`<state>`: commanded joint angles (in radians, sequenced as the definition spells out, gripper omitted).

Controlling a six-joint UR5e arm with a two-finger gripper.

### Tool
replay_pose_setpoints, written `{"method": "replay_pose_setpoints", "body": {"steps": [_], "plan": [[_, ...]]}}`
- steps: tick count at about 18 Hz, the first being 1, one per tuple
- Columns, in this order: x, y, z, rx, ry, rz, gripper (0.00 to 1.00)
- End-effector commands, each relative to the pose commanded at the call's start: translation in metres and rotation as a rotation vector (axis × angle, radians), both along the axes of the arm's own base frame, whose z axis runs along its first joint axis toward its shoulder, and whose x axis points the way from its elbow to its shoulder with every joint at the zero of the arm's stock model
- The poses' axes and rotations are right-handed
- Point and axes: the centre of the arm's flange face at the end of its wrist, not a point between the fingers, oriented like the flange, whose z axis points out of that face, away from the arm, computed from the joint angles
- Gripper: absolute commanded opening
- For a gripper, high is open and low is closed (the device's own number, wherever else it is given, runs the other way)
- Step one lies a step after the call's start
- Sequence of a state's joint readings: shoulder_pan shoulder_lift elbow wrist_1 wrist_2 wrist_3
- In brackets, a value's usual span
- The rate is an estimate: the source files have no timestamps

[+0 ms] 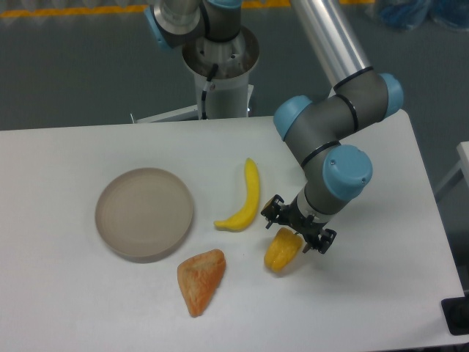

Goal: Pick up the yellow pepper from the table

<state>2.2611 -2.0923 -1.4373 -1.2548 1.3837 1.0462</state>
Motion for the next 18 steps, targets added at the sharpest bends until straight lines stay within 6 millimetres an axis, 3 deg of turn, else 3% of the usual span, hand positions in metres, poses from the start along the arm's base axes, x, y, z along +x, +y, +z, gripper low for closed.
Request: {"method": "replay_pose_setpoints", "body": {"steps": [3,6,8,10,13,15,18], "plan": [[0.019,0.010,-0.025,-0.023,-0.013,-0.001,1.00],[0.021,0.011,-0.030,-0.029,-0.018,-0.002,0.96],[0.021,0.012,-0.029,-0.028,-0.017,-0.002,0.74],[0.020,0.012,-0.027,-0.027,-0.013,0.003,0.45],[0.017,0.015,-0.006,0.001,0.008,0.010,0.15],[0.014,0.016,0.008,0.019,0.024,0.011,0.13],[-0.001,0.013,0.046,0.069,0.065,0.031,0.13]]}}
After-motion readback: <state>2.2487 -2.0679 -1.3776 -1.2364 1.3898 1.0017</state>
